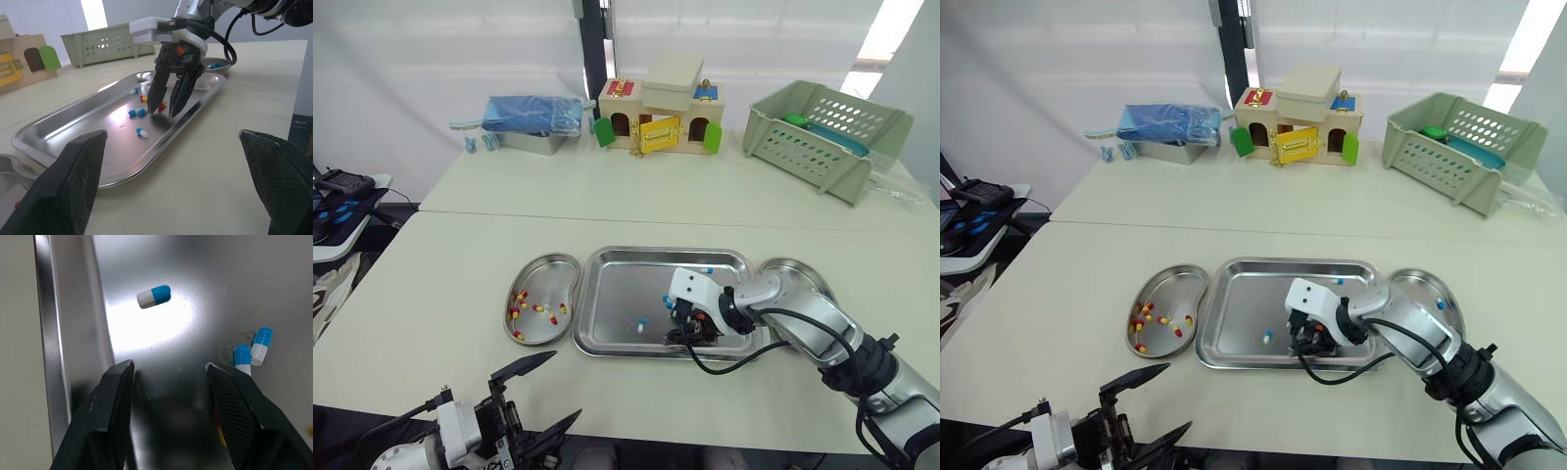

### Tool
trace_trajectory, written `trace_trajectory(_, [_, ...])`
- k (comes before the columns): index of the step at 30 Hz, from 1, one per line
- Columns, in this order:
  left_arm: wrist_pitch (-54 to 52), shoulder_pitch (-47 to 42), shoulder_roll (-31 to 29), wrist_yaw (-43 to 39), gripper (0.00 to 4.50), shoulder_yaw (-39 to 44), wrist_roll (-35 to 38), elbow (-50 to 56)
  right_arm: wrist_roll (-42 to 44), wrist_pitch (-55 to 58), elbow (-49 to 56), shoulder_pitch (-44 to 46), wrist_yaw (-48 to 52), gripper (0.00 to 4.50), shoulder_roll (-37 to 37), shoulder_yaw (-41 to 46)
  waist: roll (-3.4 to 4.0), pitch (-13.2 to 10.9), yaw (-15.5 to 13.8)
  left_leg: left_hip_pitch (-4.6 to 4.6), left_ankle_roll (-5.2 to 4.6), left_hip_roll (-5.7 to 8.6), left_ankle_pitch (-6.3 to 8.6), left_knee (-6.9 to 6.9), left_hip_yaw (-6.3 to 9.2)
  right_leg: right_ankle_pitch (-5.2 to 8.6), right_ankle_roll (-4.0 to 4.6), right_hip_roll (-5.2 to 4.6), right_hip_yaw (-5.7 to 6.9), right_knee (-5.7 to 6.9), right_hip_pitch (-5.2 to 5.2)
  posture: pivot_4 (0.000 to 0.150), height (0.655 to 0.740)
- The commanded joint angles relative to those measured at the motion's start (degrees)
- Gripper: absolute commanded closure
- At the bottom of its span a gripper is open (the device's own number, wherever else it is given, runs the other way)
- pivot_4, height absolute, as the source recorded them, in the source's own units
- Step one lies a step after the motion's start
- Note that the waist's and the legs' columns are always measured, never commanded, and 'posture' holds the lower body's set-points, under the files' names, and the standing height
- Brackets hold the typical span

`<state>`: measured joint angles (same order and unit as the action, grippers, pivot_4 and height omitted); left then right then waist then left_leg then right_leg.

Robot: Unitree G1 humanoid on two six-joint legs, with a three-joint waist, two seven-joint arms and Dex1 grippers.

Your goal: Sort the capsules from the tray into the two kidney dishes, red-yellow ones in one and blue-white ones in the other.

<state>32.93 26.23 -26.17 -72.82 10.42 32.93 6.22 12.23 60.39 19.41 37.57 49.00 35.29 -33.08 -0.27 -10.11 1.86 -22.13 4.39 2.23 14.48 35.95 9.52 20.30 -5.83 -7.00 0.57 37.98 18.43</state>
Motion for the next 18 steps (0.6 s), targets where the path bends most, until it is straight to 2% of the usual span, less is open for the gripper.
trace_trajectory(1, [0.4,0.4,-0.5,0.5,0.0,0.0,0.2,1.5,-0.9,-1.3,0.4,1.0,-0.2,1.88,-0.4,-0.5,0.0,0.0,0.0,0.0,0.0,0.0,0.0,0.0,0.0,0.0,0.0,0.0,0.0,0.0,0.0,0.15,0.74])
trace_trajectory(8, [0.4,0.4,-0.7,0.7,0.0,0.2,0.3,1.4,0.1,-4.1,0.3,2.4,-0.5,1.88,-4.3,1.3,0.0,0.0,0.1,0.0,0.0,0.0,0.0,0.0,0.0,0.0,0.0,0.0,-0.01,0.01,0.02,0.15,0.74])
trace_trajectory(18, [0.7,0.4,-0.6,1.4,0.0,0.2,0.0,1.4,-1.8,-7.3,-4.1,4.3,0.0,1.88,-7.9,-1.9,0.0,0.0,0.1,0.0,0.0,0.0,0.0,-0.01,0.01,0.0,0.0,0.0,-0.02,0.03,0.05,0.15,0.74])
